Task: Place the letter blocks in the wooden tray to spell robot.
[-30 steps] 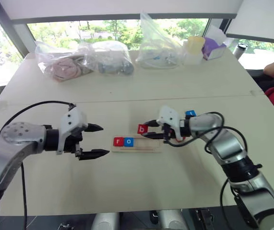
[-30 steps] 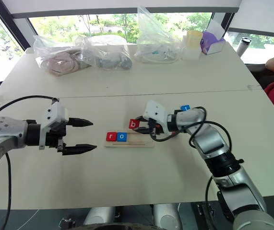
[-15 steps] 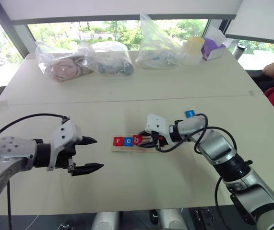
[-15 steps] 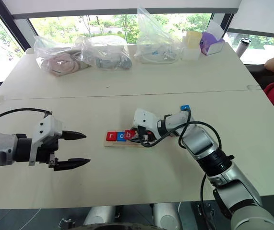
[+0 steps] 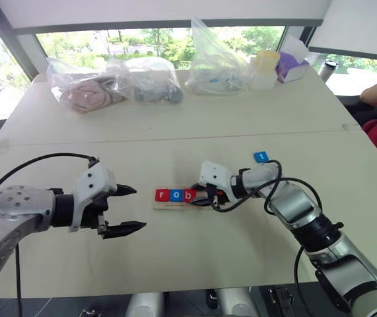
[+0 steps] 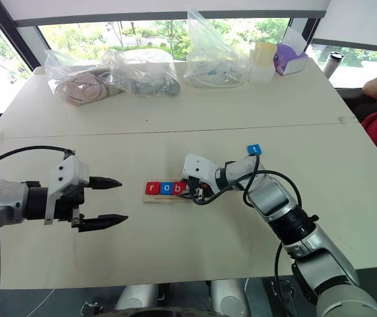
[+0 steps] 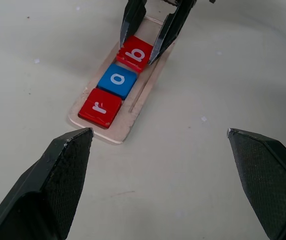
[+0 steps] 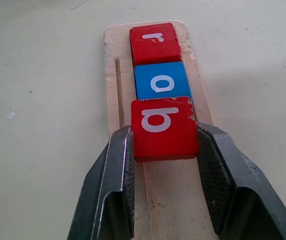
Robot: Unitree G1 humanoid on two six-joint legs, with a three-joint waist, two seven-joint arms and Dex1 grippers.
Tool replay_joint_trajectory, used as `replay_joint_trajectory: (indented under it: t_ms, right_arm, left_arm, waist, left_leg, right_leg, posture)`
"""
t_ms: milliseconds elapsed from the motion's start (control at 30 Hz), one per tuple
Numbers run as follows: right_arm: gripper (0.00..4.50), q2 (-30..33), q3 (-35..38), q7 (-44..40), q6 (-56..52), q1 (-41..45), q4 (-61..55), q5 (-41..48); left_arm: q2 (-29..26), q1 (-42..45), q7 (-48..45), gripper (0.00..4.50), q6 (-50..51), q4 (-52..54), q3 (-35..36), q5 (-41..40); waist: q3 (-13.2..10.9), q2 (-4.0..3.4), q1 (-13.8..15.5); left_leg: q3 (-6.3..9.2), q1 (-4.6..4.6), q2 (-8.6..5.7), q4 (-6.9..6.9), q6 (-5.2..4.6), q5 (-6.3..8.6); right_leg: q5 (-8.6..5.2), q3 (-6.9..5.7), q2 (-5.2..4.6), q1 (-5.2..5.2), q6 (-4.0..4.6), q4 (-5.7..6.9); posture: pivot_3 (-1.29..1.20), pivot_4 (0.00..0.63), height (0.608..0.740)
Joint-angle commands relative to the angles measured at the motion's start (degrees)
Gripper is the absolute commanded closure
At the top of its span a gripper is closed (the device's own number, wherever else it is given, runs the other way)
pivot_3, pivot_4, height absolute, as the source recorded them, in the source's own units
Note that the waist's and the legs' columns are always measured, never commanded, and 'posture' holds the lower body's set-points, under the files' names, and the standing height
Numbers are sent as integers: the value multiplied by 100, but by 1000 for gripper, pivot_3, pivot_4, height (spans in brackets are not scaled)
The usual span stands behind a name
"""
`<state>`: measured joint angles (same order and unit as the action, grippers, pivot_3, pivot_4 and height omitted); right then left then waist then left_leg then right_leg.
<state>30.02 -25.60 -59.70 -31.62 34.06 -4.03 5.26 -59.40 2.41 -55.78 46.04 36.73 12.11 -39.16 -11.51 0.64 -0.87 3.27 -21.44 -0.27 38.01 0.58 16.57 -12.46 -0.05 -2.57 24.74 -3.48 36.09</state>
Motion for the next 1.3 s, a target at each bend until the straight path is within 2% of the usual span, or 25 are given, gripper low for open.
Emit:
replay_joint_trajectory:
  t_ms: [33,200,233,400,467,700,833,900,1000,1100,1167,1300]
  right_arm:
    - [2856,-97,16,46,152,48,-19,-44]
    - [374,-189,92,173,206,60,6,-73]
    - [108,-203,105,183,205,67,0,-62]
    - [108,-210,309,279,264,122,-38,3]
    - [108,-132,712,397,78,139,-184,187]
    - [108,100,2377,1469,-1781,-355,-1355,762]
    - [108,-250,3155,2461,-3041,-1043,-2375,836]
    - [108,-197,3173,2645,-3233,-1541,-2885,822]
    - [108,406,2903,2273,-2045,-2344,-3142,579]
    - [108,959,2937,1500,-708,-2806,-2778,672]
    - [108,1233,3026,1029,3,-2842,-2279,762]
    - [108,1890,2650,-71,1873,-2380,-677,466]
  left_arm:
    - [-16,55,21,0,-103,5,34,33]
    - [22,99,79,0,-107,19,-24,31]
    - [27,99,87,0,-111,19,-29,31]
    - [40,130,112,0,-142,1,-78,53]
    - [65,188,118,0,-123,23,-80,-10]
    - [542,845,414,0,196,196,-158,-799]
    - [916,1410,592,0,131,-66,-667,-628]
    - [984,1551,487,0,81,-174,-820,-591]
    - [996,1746,290,0,16,-365,-970,-562]
    - [954,1909,42,0,-34,-505,-1158,-502]
    - [886,2006,-177,0,-84,-579,-1310,-418]
    - [649,2113,-675,0,-286,-697,-1574,-165]
  waist:
    - [0,0,0]
    - [0,0,-1]
    - [0,0,-2]
    - [0,0,-1]
    - [0,0,3]
    - [2,4,26]
    - [3,2,27]
    - [4,1,13]
    - [3,0,4]
    - [3,2,-14]
    - [2,4,-22]
    - [1,5,-21]
  left_leg:
    - [0,0,0,0,0,0]
    - [0,0,0,0,0,0]
    - [0,0,0,0,0,0]
    - [0,0,0,0,0,0]
    - [0,0,0,0,0,0]
    - [2,-4,-2,1,2,-1]
    - [0,-3,-6,0,2,-1]
    - [-1,-2,-10,0,1,-1]
    - [-3,-1,-9,-1,1,-1]
    - [-18,3,-9,0,1,-1]
    - [-23,8,-9,4,1,-1]
    - [-25,9,-8,10,0,-1]
  right_leg:
    - [0,0,0,0,0,0]
    - [0,0,0,0,0,0]
    - [0,0,0,0,0,0]
    - [0,0,0,0,0,0]
    - [0,0,0,0,0,0]
    - [1,0,-9,-6,-3,-4]
    - [2,-2,-2,-6,-7,-2]
    - [3,-2,1,-6,-7,2]
    - [0,-2,6,-6,-4,2]
    - [-14,1,4,-7,-24,-1]
    - [-15,2,4,-13,-25,-3]
    - [-15,2,5,-16,-24,-4]
  posture:
    - [0,150,740]
    - [0,150,740]
    - [0,150,740]
    - [0,150,740]
    - [0,150,740]
    - [0,150,740]
    - [0,150,740]
    - [0,150,740]
    - [0,150,740]
    - [0,150,740]
    - [0,150,740]
    - [0,150,740]
